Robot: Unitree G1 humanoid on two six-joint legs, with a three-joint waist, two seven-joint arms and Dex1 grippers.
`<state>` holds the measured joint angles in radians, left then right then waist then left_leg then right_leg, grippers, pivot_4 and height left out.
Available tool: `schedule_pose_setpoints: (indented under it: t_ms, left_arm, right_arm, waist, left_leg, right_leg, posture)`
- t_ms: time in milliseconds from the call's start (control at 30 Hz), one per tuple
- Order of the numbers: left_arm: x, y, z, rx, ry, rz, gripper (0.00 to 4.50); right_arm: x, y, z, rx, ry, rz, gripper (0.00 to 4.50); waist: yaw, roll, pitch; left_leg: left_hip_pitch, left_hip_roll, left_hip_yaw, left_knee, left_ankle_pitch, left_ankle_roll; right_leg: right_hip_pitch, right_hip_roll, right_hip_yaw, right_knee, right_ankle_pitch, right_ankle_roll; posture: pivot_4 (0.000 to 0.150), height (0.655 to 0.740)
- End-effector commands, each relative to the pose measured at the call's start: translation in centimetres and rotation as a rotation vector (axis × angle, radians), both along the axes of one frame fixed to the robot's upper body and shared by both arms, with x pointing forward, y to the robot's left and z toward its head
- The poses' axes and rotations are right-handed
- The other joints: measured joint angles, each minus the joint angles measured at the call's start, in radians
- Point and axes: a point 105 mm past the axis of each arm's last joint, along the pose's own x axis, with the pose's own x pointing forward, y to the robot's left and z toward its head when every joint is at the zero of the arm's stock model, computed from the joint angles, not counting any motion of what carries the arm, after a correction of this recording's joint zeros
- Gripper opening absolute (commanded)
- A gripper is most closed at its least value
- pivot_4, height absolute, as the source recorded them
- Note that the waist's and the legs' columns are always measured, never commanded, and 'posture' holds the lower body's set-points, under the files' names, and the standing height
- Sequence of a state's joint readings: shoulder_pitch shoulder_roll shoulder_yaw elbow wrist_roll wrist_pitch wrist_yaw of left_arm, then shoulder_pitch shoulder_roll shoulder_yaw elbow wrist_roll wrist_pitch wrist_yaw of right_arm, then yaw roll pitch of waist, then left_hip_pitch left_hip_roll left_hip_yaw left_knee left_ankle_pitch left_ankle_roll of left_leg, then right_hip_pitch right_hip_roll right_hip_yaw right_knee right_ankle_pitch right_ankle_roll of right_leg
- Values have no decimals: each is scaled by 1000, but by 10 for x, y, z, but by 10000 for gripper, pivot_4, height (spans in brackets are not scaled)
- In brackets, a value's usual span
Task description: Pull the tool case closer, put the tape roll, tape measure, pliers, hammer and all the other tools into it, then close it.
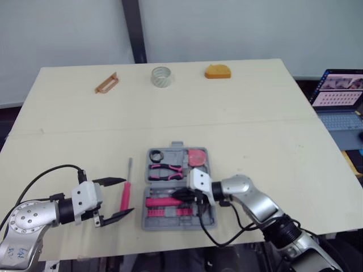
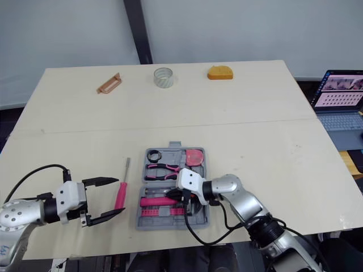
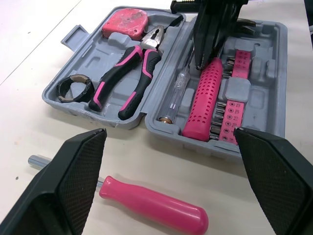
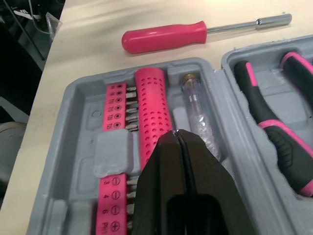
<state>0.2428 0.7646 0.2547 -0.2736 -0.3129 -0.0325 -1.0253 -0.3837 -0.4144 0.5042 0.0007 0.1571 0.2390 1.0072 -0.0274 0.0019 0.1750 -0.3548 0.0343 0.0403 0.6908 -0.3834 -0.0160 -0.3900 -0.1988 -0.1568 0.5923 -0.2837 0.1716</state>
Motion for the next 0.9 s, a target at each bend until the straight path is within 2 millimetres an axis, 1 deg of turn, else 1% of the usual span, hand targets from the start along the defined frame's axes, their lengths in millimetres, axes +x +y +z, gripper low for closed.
schedule_pose_setpoints:
  t_ms: [33,267,367,433,567,733,767,833,900]
  left_arm:
    - [-1,-2,7,-3,-28,-4,45000]
    - [0,-1,7,-1,-30,-2,45000]
    - [1,-1,7,0,-32,-1,45000]
    - [2,-1,8,0,-33,0,45000]
    - [2,-1,8,-1,-35,0,45000]
    - [3,-1,8,-2,-36,0,45000]
    - [3,-1,8,-2,-36,0,45000]
    - [3,-1,9,-3,-35,0,45000]
    - [3,-1,8,-3,-34,0,45000]
  right_arm:
    - [-6,2,2,4,-5,44,475]
    - [-8,-2,-8,-44,8,51,475]
    - [-8,-8,-20,-112,16,47,475]
    - [-6,-10,-25,-132,33,23,475]
    - [-5,-16,-37,-199,16,29,475]
    - [-8,-26,-59,-293,37,19,475]
    - [-8,-29,-64,-313,42,15,475]
    - [-10,-33,-73,-344,60,7,475]
    - [-12,-36,-80,-367,78,2,475]
  waist:
    - [0,0,0]
    - [0,0,0]
    - [0,0,0]
    - [0,0,0]
    - [0,0,0]
    - [0,0,-3]
    - [0,0,-3]
    - [0,0,-7]
    - [0,2,-13]
  left_leg:
    - [0,0,0,0,0,0]
    - [0,0,0,0,0,0]
    - [0,0,0,0,0,0]
    - [0,0,0,0,0,0]
    - [2,0,0,0,0,0]
    - [5,0,-1,0,0,0]
    - [7,0,-1,-1,0,0]
    - [17,0,0,-6,0,0]
    - [20,0,0,-8,0,0]
  right_leg:
    - [0,0,0,0,0,0]
    - [0,0,0,0,0,0]
    - [0,0,0,0,0,0]
    - [0,0,0,0,0,0]
    - [2,0,0,0,0,0]
    - [6,0,0,0,0,0]
    - [7,0,0,-1,0,0]
    - [16,0,0,-3,0,0]
    - [17,0,0,-3,0,0]
  posture:
    - [1500,7400]
    - [1500,7400]
    - [1500,7400]
    - [1500,7400]
    - [1500,7400]
    - [1500,7400]
    - [1500,7400]
    - [1500,7400]
    - [1500,7400]
